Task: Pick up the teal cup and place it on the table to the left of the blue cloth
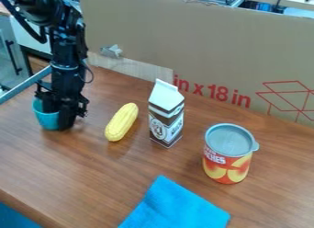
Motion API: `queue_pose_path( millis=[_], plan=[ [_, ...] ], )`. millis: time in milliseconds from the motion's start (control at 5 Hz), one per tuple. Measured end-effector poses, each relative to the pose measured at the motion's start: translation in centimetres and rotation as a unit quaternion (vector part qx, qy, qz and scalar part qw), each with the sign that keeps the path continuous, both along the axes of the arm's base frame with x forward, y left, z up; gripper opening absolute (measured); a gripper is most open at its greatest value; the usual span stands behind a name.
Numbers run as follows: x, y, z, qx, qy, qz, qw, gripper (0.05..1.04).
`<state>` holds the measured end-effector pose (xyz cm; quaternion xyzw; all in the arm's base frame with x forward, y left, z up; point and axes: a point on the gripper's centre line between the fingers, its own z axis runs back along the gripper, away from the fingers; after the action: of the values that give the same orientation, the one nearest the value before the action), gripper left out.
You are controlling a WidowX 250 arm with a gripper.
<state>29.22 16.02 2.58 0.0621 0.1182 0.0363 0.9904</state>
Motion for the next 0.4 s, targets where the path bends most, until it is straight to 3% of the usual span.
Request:
queue_pose_path(
  millis=[200,400],
  plan=[
    [-0.4,0.1,-0.1,0.004,0.003,0.002,1.0,0.196],
    [-1.1,-0.9,2.8,0.016,-0.01,-0.006,0.9998,0.131]
  ],
)
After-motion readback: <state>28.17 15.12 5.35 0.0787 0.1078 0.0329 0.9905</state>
